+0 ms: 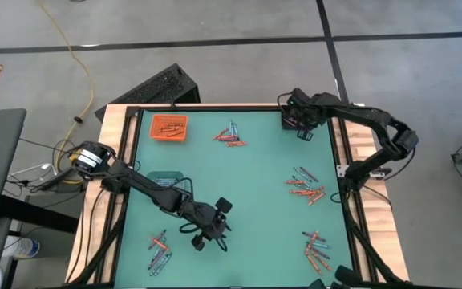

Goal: Sort crayons
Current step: Put the purple crayon into the top right black bin

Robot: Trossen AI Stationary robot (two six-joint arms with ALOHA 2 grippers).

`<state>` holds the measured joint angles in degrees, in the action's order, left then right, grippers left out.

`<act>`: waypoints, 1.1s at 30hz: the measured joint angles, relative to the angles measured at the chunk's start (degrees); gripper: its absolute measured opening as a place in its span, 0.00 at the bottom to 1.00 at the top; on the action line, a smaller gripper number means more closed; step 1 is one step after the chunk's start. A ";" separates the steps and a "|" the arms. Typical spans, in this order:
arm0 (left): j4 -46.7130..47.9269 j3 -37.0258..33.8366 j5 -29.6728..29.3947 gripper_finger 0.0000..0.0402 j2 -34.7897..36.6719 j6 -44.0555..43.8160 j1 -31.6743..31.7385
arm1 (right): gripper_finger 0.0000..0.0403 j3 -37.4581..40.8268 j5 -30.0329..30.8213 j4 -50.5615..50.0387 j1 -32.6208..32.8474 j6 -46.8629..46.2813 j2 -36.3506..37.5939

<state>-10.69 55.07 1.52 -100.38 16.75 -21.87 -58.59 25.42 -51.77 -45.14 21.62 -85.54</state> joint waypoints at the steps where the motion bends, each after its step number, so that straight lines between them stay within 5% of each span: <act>1: -0.14 0.00 0.00 0.29 0.00 -0.03 0.00 | 0.00 0.00 -0.09 0.40 0.04 0.49 0.00; 19: -0.45 0.00 0.04 0.29 -0.02 -1.56 -0.02 | 0.02 0.00 -4.82 5.38 0.10 2.31 0.00; 33: -0.43 0.00 0.02 0.29 -0.02 -1.62 0.00 | 0.35 0.00 -4.35 5.49 0.61 -0.79 0.18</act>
<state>-11.11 55.07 1.54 -100.40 15.14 -21.87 -58.59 21.06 -46.28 -44.53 20.83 -85.35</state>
